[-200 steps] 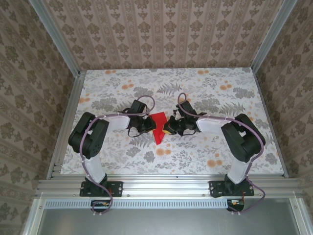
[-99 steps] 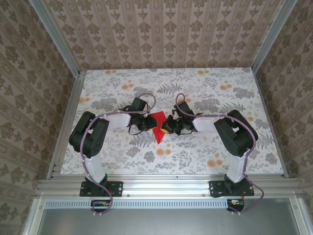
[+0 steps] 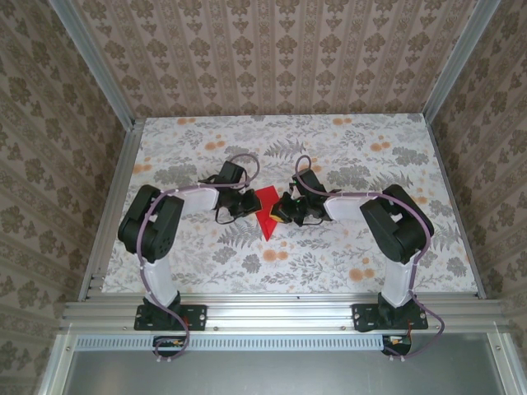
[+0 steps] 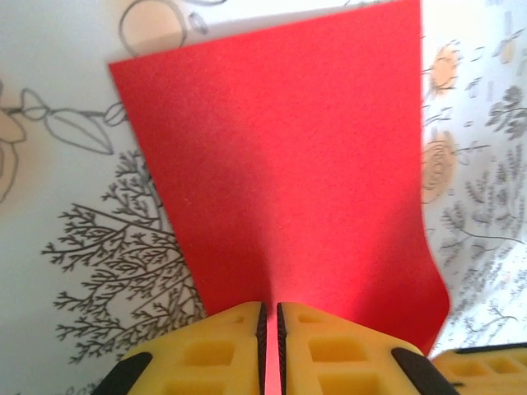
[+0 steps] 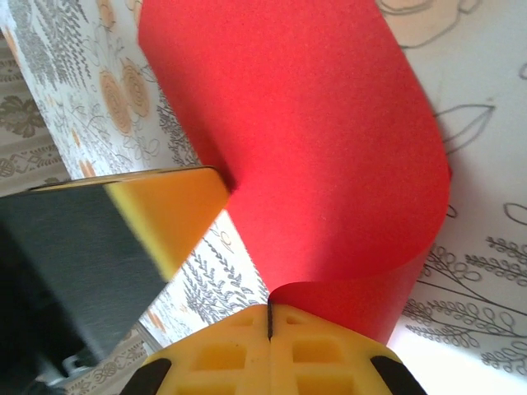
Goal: Fold a paper plane with a square sheet of paper (pick it up from the middle)
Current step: Third fold the triangle at the center of the table.
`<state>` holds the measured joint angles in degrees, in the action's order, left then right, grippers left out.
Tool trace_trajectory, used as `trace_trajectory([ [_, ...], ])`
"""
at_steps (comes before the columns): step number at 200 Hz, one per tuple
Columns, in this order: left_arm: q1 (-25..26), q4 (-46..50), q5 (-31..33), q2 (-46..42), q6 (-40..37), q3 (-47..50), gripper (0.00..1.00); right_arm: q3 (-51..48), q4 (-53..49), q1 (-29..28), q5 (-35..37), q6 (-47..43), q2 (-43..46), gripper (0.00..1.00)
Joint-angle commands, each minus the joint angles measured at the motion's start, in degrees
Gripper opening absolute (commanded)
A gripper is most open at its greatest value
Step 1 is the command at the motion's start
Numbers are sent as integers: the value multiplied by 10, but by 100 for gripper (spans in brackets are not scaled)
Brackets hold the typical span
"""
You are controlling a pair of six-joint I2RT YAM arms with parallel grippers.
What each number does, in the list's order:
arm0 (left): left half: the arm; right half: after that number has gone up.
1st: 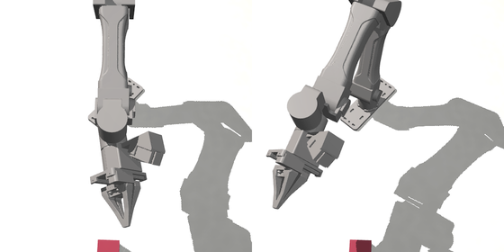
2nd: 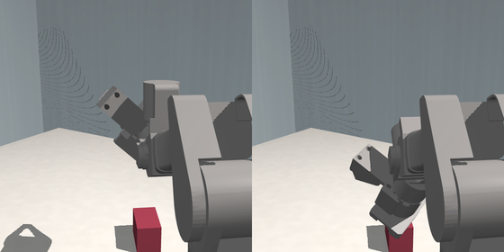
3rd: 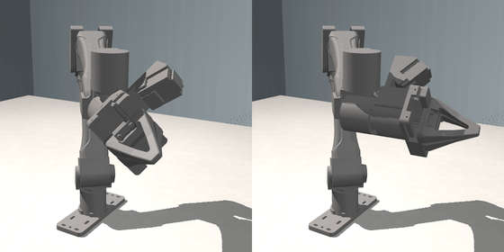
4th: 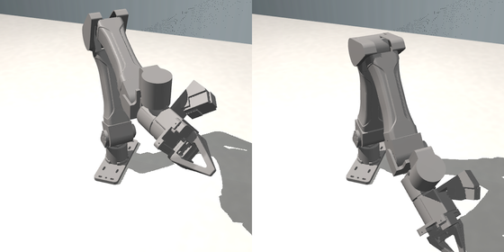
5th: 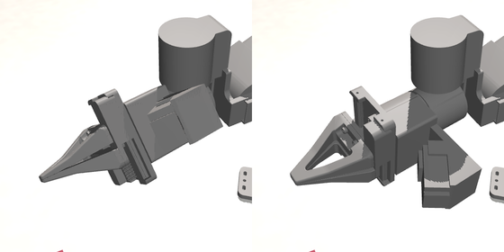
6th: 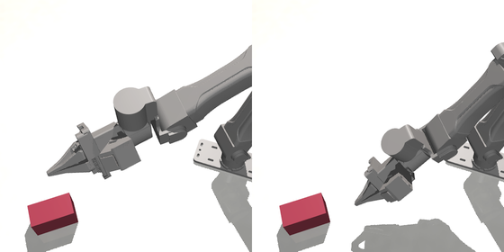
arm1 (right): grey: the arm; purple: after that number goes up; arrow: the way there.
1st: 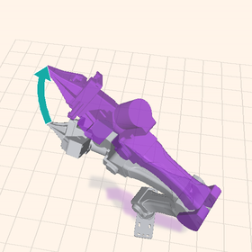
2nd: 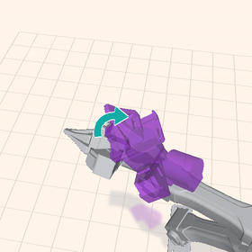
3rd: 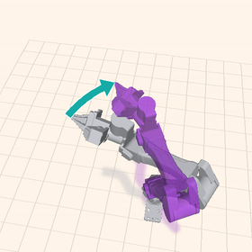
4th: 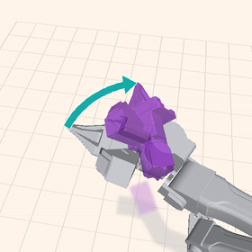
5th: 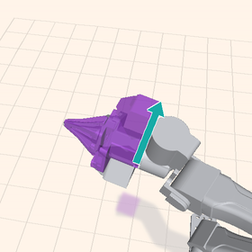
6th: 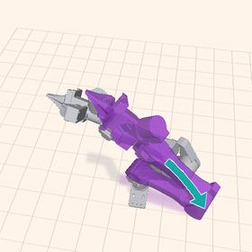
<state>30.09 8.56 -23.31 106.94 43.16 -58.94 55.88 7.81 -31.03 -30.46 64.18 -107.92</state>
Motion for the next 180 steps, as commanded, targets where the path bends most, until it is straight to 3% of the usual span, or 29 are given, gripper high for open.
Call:
trace_trajectory([
  [1,5,34,14,17,-20,-17,13,9,32,-3,-12,17,-23,0],
  [180,15,49,20,30,-31,-27,10,34,25,-4,-24,-3,-60,0],
])
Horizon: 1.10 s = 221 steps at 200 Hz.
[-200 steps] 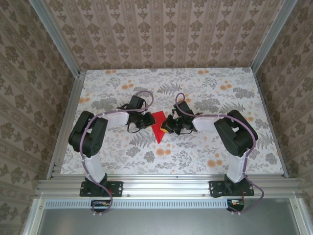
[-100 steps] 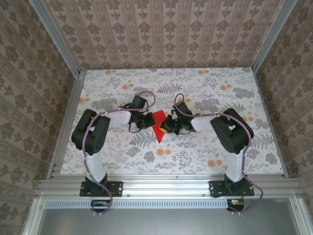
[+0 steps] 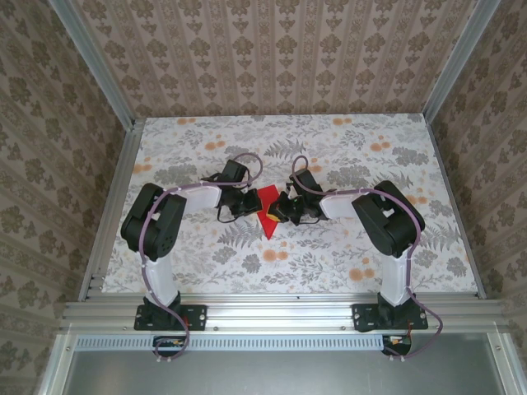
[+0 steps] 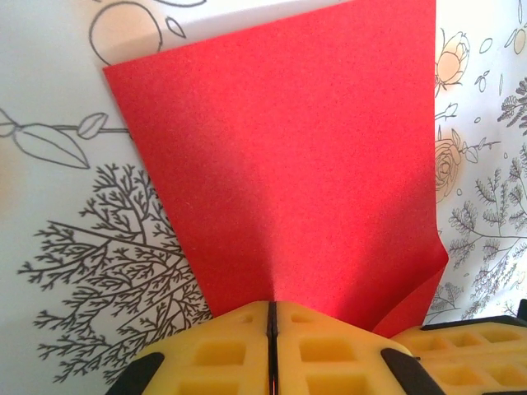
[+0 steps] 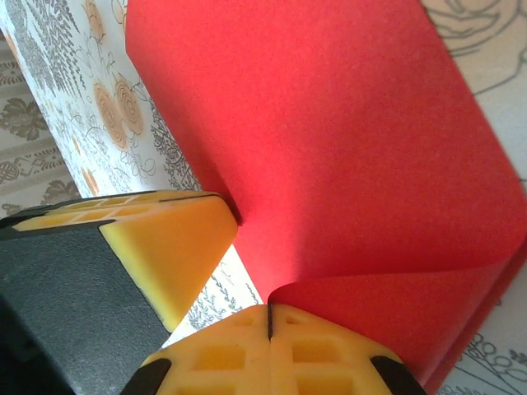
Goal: Fold a paper plane with a square sheet of paper (pick it up from the middle)
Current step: Third fold the triangle at the center of the table.
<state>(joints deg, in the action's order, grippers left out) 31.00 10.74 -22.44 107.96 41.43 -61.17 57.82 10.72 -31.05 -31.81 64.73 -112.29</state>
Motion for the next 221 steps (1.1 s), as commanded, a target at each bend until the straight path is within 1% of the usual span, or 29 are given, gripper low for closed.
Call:
trace_trajectory([
  [1,5,26,11,20,-14,-4,10,14,-4,-5,-10,-9,-16,0],
  [97,6,27,12,19,-16,-2,10,24,-55,-5,8,-43,-16,0],
  [221,7,26,11,21,-17,-3,10,29,-41,-5,-2,-34,-33,0],
])
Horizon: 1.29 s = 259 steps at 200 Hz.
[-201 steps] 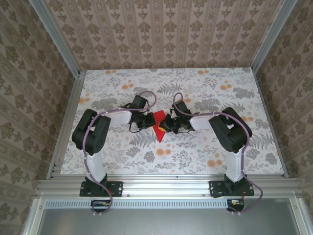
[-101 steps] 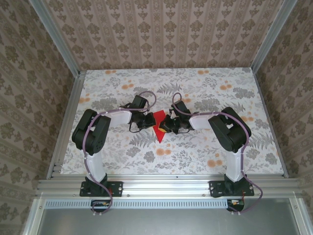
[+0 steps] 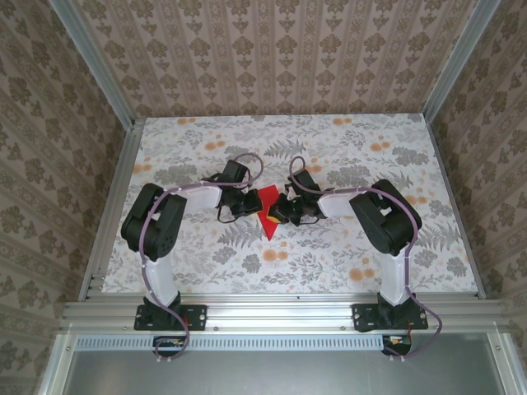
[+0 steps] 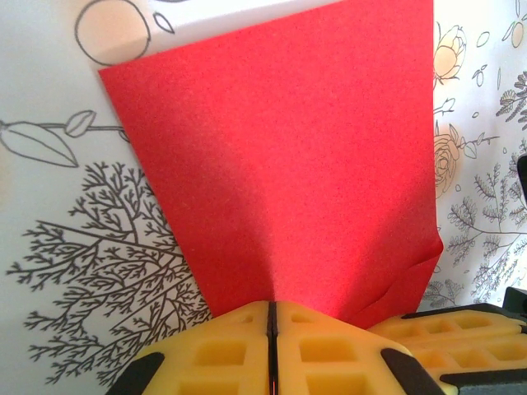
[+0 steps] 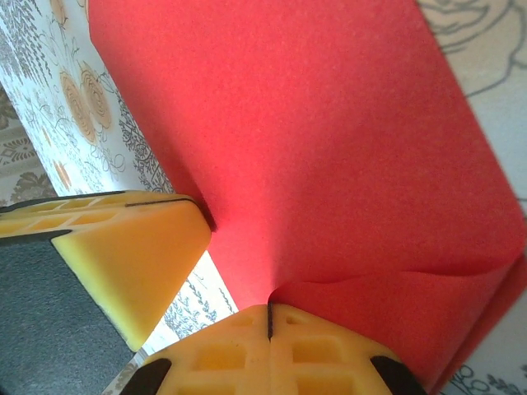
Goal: Fold a paper plane with a square sheet of paper (pick it up from the middle)
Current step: Third fold the triangle at the center of the table.
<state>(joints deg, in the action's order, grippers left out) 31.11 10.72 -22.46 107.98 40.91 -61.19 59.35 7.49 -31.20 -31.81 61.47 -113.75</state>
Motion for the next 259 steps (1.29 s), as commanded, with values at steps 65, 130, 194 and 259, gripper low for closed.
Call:
trace_trajectory([
  [65,7,26,11,21,-11,-3,10,15,-6,-4,1,2,-23,0],
  [130,7,29,12,18,-11,-5,10,12,-18,-4,4,-3,-31,29],
  [194,2,35,13,6,-11,-15,10,9,-41,-4,19,-21,-23,15],
  [259,2,-15,-50,-62,18,41,9,9,-64,-4,35,-29,-23,0],
])
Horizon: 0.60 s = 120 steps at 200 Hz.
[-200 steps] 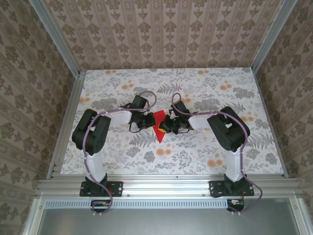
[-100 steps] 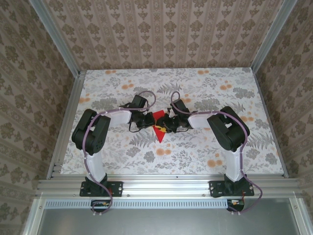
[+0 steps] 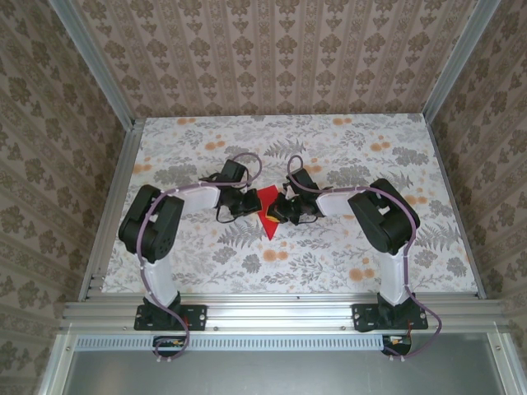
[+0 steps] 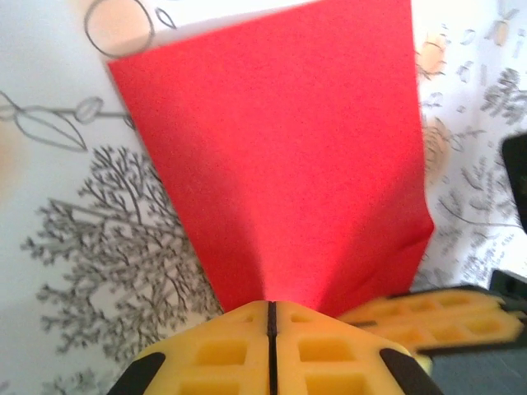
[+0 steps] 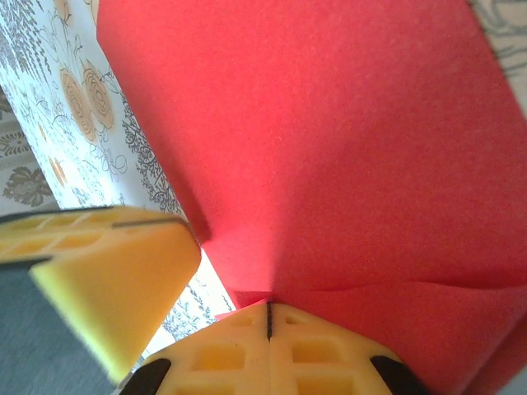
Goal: Fold a paper plane with a square sheet of paper (pick it up from the middle)
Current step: Third fold the triangle at the center of the table.
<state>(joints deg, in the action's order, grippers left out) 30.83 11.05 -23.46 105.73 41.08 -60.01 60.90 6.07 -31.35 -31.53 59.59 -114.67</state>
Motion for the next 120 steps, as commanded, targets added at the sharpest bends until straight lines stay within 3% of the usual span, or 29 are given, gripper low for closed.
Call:
trace_trajectory([
  [1,5,-19,-41,-40,17,31,9,-6,-50,-3,33,-11,-14,0],
  [50,20,-25,-55,-49,23,56,6,-4,-60,-3,43,-11,-12,0],
  [120,24,-13,-17,-15,24,43,2,-5,-55,-3,39,-7,-14,0],
])
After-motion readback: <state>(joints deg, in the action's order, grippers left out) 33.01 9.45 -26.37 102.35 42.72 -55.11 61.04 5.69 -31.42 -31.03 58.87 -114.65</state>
